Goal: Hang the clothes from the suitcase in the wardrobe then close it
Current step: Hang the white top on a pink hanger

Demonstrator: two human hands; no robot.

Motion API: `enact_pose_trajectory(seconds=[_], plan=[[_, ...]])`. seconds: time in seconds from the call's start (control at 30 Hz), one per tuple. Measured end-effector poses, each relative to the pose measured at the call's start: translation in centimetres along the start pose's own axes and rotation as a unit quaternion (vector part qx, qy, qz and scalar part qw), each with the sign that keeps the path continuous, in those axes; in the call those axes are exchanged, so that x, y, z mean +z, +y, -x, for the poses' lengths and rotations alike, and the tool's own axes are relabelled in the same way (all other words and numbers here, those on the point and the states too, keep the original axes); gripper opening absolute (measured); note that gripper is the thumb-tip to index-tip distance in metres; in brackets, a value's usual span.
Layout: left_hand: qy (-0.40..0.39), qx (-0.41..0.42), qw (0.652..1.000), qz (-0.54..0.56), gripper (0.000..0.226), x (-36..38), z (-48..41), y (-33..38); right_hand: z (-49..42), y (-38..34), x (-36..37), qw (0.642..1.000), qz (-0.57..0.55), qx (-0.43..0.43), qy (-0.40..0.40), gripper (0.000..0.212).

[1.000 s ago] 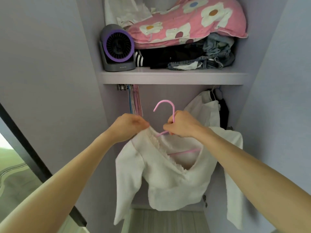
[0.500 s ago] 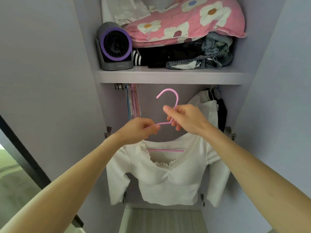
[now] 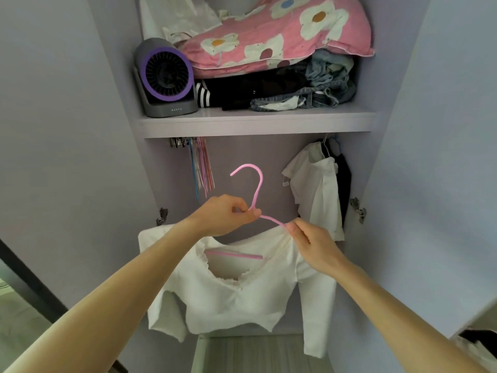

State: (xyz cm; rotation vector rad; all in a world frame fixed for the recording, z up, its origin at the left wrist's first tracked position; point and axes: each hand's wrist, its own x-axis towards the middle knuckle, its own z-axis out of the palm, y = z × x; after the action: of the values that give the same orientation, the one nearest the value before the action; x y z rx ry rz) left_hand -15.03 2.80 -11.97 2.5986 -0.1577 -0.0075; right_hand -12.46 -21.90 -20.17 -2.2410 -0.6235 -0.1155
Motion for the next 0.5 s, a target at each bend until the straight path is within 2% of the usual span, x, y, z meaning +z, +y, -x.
enact_pose_trajectory(seconds=[0.1,0.2,0.33,0.5], plan=[[0.027,-0.023,0.999,0.000,0.054,0.5,0.2,-0.2,0.3,0.5,-0.5,1.000,0.005,0.002,-0.002,0.036],[0.022,-0.040,0.999,0.013,0.062,1.0,0.4,-0.6,0.7,1.0,-0.9,1.000,-0.014,0.021,-0.018,0.041],[0.049,-0.029,0.998,0.012,0.065,1.6,0.1,0.0,0.6,-0.6,-1.2,0.998,-0.045,0.045,-0.022,0.039],[0.112,-0.040,0.993,0.026,0.057,1.2,-0.8,0.0,0.7,0.1,-2.9,0.989,-0.047,0.115,-0.073,0.042]])
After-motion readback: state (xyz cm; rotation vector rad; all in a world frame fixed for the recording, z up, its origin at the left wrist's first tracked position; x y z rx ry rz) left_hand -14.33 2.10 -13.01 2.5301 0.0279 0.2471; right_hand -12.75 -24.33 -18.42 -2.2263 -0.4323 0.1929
